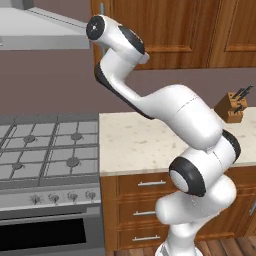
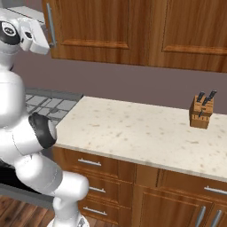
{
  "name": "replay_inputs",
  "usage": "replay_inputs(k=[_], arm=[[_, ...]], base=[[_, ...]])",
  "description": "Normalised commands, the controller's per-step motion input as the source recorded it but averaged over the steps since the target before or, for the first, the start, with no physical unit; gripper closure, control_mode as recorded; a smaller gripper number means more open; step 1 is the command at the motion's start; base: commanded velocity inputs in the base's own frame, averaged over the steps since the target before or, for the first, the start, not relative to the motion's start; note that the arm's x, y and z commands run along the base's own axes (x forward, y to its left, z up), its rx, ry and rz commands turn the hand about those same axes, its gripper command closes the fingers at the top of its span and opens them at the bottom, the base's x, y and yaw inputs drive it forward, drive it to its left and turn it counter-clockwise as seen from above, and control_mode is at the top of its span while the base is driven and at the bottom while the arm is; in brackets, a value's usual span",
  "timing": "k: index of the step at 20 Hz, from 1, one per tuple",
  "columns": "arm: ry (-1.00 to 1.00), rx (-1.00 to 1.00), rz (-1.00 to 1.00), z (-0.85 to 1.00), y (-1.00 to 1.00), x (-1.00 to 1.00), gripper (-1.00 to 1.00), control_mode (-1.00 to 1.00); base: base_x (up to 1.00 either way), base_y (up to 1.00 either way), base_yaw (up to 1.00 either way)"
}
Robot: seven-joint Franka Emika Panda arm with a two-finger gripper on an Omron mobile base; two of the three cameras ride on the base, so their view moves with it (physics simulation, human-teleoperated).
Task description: Close all open cabinet doors.
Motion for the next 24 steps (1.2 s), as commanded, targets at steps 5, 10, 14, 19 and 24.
replay_inputs(k=[5, 10, 14, 19, 24], arm=[[0.03, 0.1, -0.04, 0.0, -0.02, -0.97, -1.0, -1.0], [0.0, 0.12, 0.21, 0.0, -0.53, -0.54, -1.0, -1.0], [0.0, 0.14, 0.5, 0.0, -0.72, -0.68, -1.0, -1.0], [0.0, 0.1, 0.69, -0.07, -0.58, -0.78, -1.0, -1.0], [0.0, 0.01, 0.75, -0.13, -0.56, -0.61, -1.0, -1.0]], base=[[0.0, 0.0, 0.0], [0.0, 0.0, 0.0], [0.0, 0.0, 0.0], [0.0, 0.0, 0.0], [0.0, 0.0, 0.0]])
